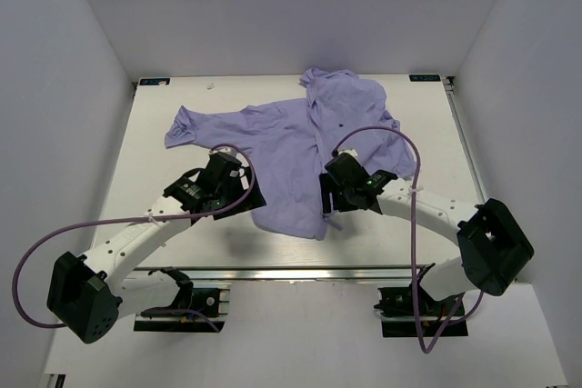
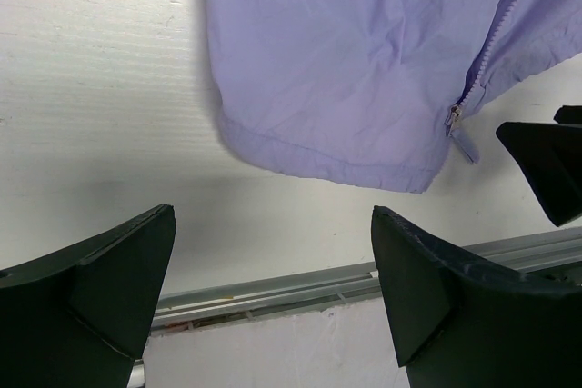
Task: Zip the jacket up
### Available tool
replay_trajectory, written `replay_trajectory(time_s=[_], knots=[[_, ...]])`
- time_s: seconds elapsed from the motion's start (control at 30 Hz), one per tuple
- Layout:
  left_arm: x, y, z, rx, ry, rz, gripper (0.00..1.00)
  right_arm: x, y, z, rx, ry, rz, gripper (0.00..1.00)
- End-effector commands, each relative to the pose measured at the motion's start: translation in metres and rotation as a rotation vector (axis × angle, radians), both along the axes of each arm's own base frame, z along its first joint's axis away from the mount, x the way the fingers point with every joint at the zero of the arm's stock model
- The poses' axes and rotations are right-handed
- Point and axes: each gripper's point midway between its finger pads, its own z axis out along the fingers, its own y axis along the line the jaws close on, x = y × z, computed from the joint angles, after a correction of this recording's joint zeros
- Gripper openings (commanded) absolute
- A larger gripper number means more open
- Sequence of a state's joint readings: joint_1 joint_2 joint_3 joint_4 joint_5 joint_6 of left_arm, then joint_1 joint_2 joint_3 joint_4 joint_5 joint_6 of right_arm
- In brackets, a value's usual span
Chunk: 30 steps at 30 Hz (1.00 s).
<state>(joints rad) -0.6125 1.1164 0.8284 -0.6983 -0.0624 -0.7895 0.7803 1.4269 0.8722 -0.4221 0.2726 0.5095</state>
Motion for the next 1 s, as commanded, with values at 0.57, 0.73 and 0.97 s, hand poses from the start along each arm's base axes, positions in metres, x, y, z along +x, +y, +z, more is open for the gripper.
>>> replay_trajectory(time_s=[0.57, 0.73, 0.97], knots=[[0.002, -0.004, 0.004, -0.011, -0.010, -0.009, 0.98, 0.018, 0.026, -0.025, -0.019, -0.014, 0.145, 0.60], [0.002, -0.005, 0.003, -0.014, -0.007, -0.014, 0.98, 0.017, 0.033, -0.025, 0.015, -0.008, 0.162, 0.61], [0.004, -0.006, 0.004, -0.013, -0.009, -0.018, 0.98, 0.015, 0.030, -0.043, -0.014, 0.034, 0.136, 0.59]])
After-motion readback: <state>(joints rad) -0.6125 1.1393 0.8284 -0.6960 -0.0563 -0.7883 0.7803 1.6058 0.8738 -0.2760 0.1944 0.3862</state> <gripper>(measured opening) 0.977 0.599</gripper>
